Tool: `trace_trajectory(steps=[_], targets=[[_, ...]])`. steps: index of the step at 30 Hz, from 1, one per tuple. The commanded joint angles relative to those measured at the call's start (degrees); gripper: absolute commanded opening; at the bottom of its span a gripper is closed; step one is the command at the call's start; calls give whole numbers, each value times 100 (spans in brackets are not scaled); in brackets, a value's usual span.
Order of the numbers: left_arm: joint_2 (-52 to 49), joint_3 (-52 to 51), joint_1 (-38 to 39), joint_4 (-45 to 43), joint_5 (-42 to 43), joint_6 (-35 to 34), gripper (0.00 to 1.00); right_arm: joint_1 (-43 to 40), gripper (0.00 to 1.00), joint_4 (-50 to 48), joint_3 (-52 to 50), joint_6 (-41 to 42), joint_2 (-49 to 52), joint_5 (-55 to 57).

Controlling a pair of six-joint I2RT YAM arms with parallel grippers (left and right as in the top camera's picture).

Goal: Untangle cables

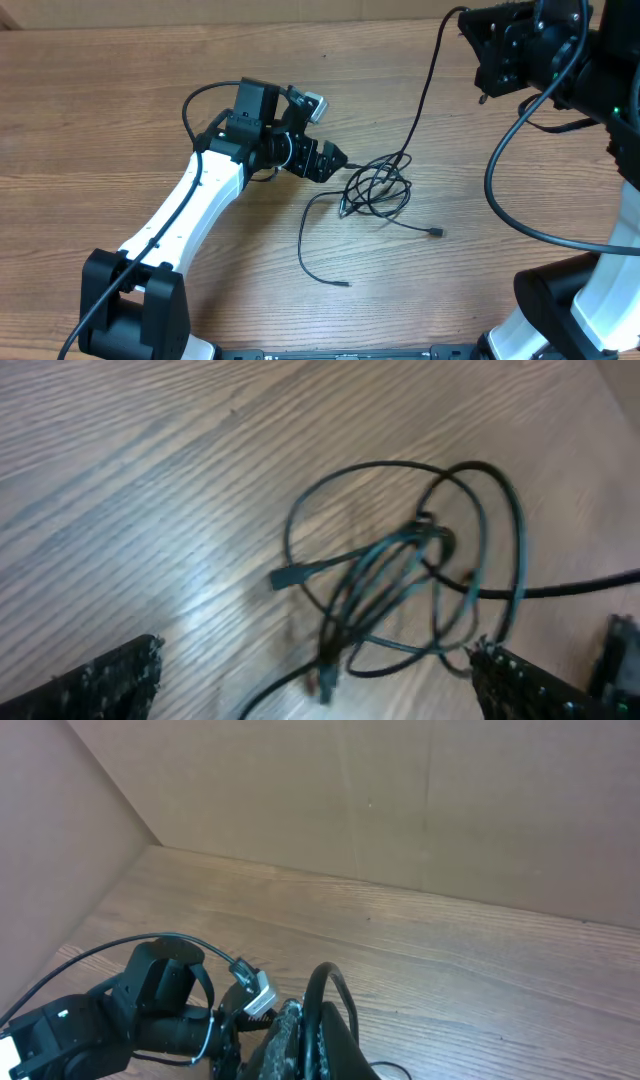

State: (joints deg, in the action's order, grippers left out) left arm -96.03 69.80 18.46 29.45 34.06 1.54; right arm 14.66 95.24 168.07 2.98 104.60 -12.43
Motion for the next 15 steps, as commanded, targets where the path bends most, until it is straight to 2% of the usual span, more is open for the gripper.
trace_trajectory(steps=[1,11,15], targets=[[-20,96,175,13,743,302,99,-26,4,-7,140,4,-173,79],[-24,92,688,28,710,452,100,-26,4,157,140,4,-173,74],[-24,42,920,61,424,450,99,-26,4,155,140,2,-173,-50]])
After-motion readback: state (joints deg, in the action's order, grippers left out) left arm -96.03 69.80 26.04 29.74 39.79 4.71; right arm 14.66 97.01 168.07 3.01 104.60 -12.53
